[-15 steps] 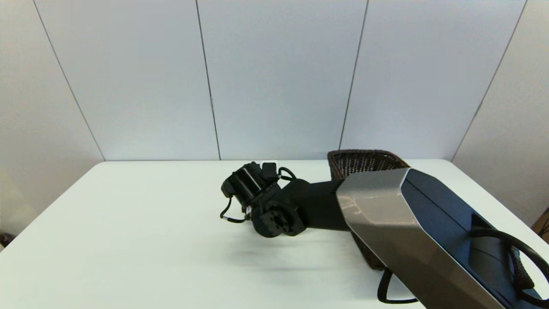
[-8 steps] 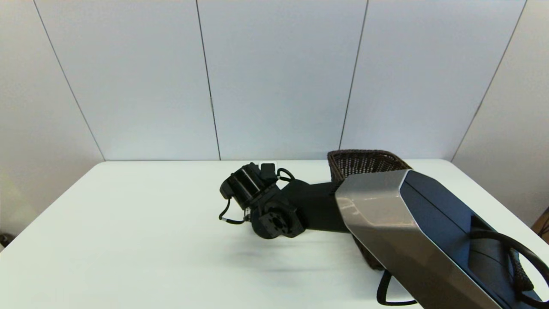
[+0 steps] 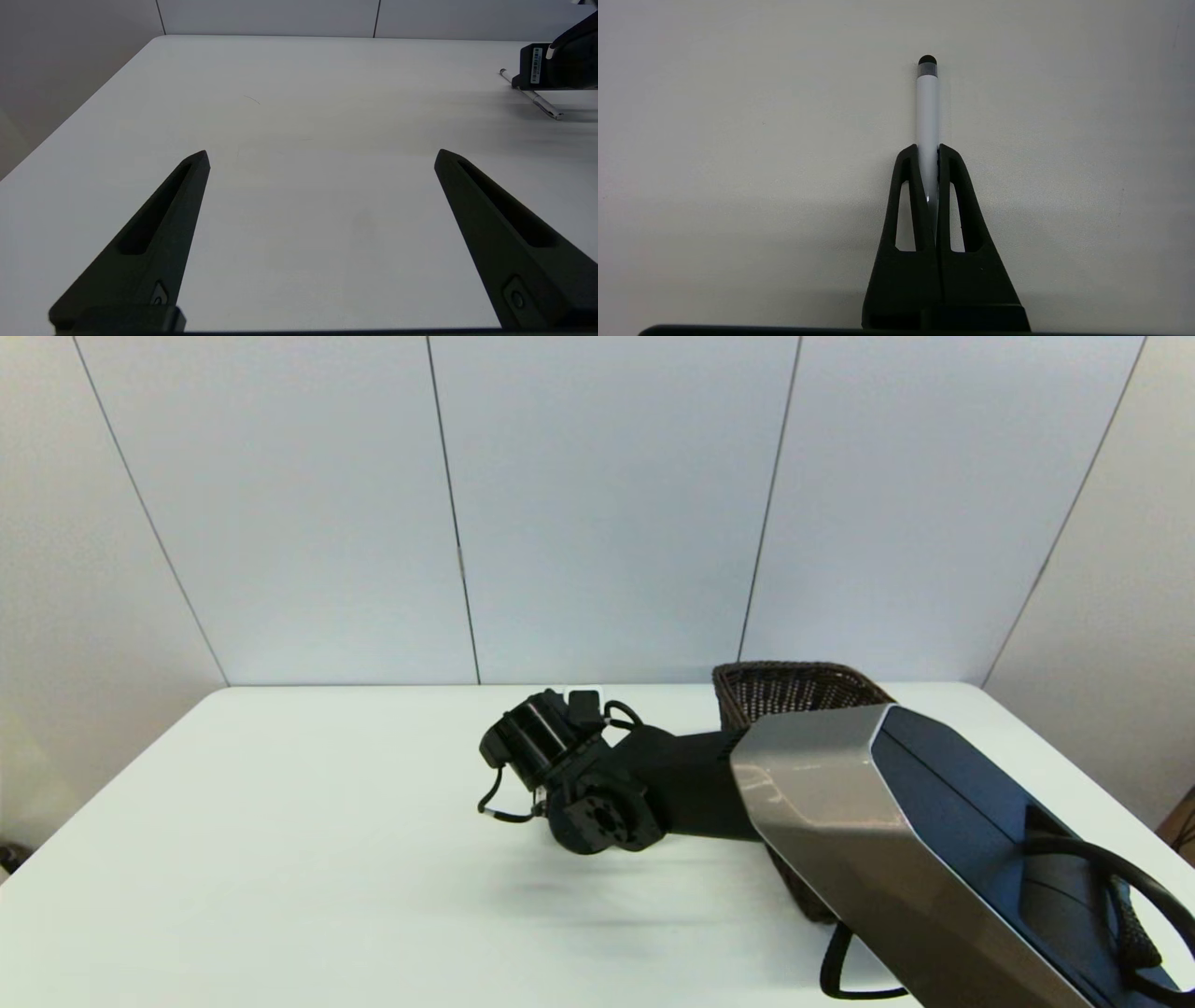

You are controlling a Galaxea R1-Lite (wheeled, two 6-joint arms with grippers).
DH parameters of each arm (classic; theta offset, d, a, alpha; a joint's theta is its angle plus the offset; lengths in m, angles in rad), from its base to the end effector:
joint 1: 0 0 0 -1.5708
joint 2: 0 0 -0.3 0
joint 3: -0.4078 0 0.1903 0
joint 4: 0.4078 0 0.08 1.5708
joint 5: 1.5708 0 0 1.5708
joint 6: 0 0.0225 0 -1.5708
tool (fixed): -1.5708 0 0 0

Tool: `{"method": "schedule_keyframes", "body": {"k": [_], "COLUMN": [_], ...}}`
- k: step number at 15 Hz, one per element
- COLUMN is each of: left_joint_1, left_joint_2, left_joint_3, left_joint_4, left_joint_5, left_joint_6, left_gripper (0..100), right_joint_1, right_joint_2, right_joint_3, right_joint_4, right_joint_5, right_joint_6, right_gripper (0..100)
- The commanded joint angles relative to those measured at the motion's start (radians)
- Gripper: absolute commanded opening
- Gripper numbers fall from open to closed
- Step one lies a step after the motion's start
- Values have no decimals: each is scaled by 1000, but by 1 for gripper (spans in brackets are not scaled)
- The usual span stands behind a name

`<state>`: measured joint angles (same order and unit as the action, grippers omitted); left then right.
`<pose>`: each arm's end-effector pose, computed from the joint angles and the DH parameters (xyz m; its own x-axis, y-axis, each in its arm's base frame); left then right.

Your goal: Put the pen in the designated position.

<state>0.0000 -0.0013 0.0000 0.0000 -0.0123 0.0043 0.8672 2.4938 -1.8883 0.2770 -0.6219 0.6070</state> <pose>-0.0229 -0.0003 0.0754 0.9999 -0.0123 0.0013 0.0123 0.9999 0.0043 0.3259 0.3638 0.0677 0.7783 0.0168 -0.6277 -0.0274 0.9996 -0.0072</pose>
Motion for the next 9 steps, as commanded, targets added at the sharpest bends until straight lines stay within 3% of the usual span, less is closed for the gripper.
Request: {"method": "schedule_keyframes", "body": {"k": [1,9], "left_joint_1": [-2,0], "left_joint_2": [0,0], "left_joint_3": [0,0], "left_joint_4": [0,0], "left_joint_5": [0,0], "left_joint_6": [0,0], "left_gripper": [100,100], "right_joint_1": [1,-25], "right_joint_2": [-9,-168], "right_joint_3": [0,35], "right_joint_4": [1,24], "right_joint_5": [-2,-2], "right_joint_6": [8,4], "right_gripper": [0,0]}}
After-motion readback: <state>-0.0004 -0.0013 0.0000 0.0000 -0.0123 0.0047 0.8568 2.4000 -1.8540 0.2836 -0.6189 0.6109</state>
